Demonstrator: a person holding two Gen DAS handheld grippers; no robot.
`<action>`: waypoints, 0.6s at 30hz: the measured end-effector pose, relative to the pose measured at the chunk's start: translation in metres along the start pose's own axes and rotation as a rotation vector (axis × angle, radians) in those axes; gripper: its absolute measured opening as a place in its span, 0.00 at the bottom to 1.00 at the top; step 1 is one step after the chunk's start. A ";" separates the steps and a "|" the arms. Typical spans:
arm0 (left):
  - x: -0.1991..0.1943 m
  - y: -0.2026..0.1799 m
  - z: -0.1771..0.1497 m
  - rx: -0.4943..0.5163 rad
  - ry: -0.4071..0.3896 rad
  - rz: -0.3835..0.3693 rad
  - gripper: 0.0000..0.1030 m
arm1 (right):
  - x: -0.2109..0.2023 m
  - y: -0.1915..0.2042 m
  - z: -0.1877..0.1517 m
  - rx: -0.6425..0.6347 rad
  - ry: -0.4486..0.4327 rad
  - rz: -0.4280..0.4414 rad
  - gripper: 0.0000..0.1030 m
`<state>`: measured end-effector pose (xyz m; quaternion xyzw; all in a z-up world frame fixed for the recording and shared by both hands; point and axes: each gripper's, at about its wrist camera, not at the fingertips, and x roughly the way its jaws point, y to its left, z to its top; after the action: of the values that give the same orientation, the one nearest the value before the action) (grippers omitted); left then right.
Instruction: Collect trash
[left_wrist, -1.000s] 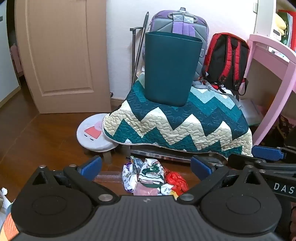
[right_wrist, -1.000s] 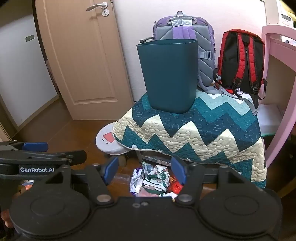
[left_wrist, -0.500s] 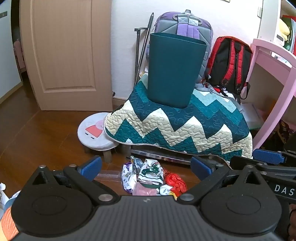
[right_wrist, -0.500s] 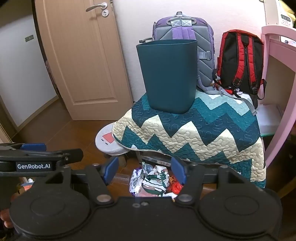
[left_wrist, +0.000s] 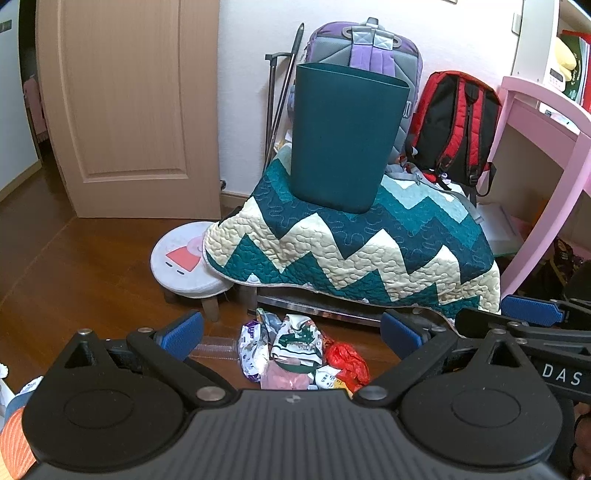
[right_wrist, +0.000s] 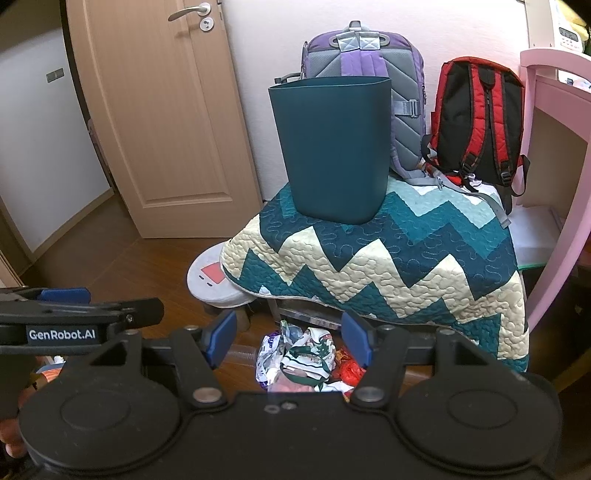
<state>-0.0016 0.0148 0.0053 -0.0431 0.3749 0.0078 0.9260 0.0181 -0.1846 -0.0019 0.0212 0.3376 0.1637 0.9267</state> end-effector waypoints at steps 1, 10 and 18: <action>0.000 0.000 0.000 0.000 0.000 -0.001 1.00 | 0.000 0.000 0.000 0.000 0.000 0.000 0.61; 0.000 0.000 0.000 0.005 -0.002 0.003 1.00 | 0.001 -0.003 0.000 0.008 -0.007 -0.004 0.61; -0.001 -0.001 0.000 0.003 -0.003 0.003 1.00 | 0.003 -0.004 0.001 0.011 -0.007 -0.007 0.61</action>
<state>-0.0024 0.0137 0.0058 -0.0409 0.3735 0.0085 0.9267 0.0217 -0.1879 -0.0037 0.0257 0.3354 0.1586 0.9283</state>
